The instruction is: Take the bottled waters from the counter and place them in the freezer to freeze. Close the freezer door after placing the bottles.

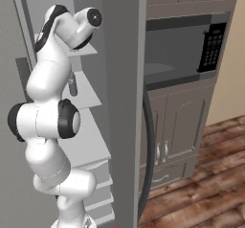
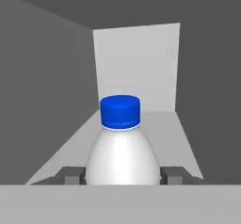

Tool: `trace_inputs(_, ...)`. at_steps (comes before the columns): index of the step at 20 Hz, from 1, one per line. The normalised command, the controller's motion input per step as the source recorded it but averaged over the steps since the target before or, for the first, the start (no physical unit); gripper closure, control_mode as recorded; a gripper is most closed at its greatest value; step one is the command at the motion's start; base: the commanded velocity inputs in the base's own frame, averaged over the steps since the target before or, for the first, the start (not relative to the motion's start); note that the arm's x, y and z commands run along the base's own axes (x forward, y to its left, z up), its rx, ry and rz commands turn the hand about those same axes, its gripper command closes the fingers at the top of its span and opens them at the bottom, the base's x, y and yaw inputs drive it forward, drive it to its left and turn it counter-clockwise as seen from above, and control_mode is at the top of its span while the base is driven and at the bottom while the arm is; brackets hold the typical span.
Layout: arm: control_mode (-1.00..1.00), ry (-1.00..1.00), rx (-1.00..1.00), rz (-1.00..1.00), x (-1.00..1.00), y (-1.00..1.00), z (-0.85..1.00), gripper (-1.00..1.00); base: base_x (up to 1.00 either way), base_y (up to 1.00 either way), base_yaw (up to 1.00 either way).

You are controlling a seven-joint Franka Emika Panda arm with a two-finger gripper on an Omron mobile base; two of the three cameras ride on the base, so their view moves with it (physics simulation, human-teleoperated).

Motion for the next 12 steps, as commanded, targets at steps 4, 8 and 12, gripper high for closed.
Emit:
trace_inputs(4,-1.00,0.00,0.00,0.00,0.00,0.00,-0.42,1.00,0.00,0.00,0.00)
trace_inputs(8,-1.00,-0.03,0.00,0.00,-0.12,0.00,-0.40,1.00,0.00,0.00,0.00)
trace_inputs(12,-1.00,-0.03,0.00,0.00,-0.06,0.00,-0.22,1.00,0.00,0.00,0.00)
